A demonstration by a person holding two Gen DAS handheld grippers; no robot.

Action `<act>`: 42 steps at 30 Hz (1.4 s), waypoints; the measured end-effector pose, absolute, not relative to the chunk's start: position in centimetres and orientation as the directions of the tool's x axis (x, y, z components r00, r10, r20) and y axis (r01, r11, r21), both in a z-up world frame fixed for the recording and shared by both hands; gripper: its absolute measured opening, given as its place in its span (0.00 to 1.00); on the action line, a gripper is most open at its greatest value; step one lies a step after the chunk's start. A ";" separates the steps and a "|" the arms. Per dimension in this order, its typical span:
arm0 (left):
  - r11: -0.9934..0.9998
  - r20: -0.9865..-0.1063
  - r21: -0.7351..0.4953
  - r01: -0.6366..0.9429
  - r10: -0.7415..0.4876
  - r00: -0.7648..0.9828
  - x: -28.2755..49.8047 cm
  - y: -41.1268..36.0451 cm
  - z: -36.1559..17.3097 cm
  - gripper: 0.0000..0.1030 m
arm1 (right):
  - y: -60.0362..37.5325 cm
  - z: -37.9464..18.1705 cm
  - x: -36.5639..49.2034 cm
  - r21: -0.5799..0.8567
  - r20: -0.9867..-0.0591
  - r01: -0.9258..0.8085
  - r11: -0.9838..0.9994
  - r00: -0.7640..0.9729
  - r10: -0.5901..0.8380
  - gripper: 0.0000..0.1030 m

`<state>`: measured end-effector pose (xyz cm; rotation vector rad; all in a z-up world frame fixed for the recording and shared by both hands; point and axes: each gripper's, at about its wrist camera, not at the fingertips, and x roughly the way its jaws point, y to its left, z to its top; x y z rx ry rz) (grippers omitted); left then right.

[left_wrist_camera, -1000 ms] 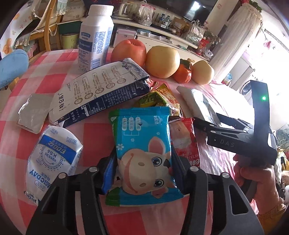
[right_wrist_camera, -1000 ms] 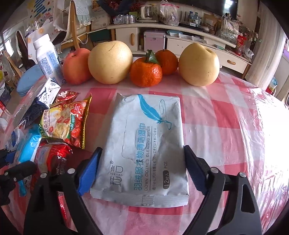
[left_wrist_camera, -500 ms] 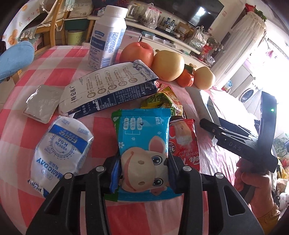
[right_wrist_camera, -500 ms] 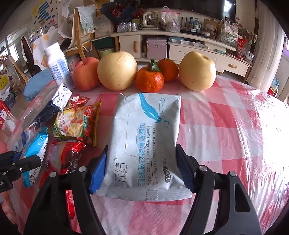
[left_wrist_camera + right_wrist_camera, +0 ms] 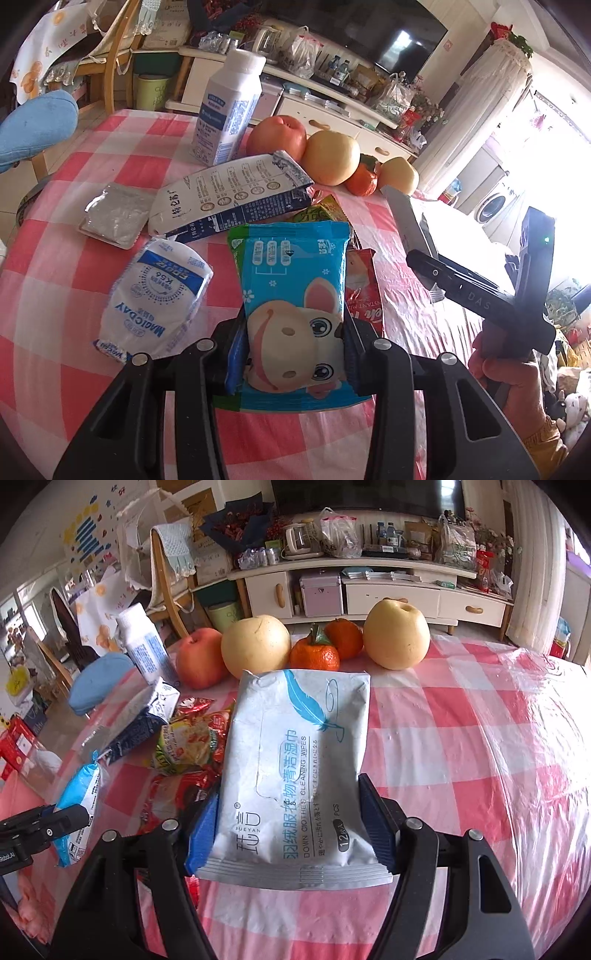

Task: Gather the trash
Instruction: 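Carry the blue wipes and grey wipes pack over the pink bucket, then open both tools to drop both wipe packs into the bucket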

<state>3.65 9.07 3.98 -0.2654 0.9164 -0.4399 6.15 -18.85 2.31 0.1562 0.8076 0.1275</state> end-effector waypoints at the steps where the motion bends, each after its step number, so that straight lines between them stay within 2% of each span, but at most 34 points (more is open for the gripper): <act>1: 0.879 -0.700 -0.405 0.251 -0.475 0.534 3.5 9.3 4.2 0.42 | -18.9 2.6 5.9 0.195 -0.702 -0.054 0.979 0.690 0.178 0.68; 15: 0.888 -0.646 -0.401 0.226 -0.449 0.617 1.2 12.9 6.9 0.42 | -14.3 6.0 2.7 0.227 -0.639 -0.158 0.961 0.721 0.269 0.68; 24: 0.903 -0.612 -0.412 0.120 -0.373 0.697 -0.1 17.8 8.9 0.42 | -7.0 7.0 1.2 0.234 -0.632 -0.296 0.926 0.677 0.376 0.68; 35: 0.872 -0.588 -0.469 -0.142 -0.188 0.787 -2.0 27.0 10.0 0.42 | 4.3 9.9 -1.3 0.215 -0.604 -0.499 0.839 0.607 0.516 0.68; 42: 0.793 -0.630 -0.478 -0.377 -0.010 0.777 -3.8 34.5 9.1 0.42 | 12.2 11.0 -2.7 0.172 -0.616 -0.626 0.761 0.534 0.579 0.68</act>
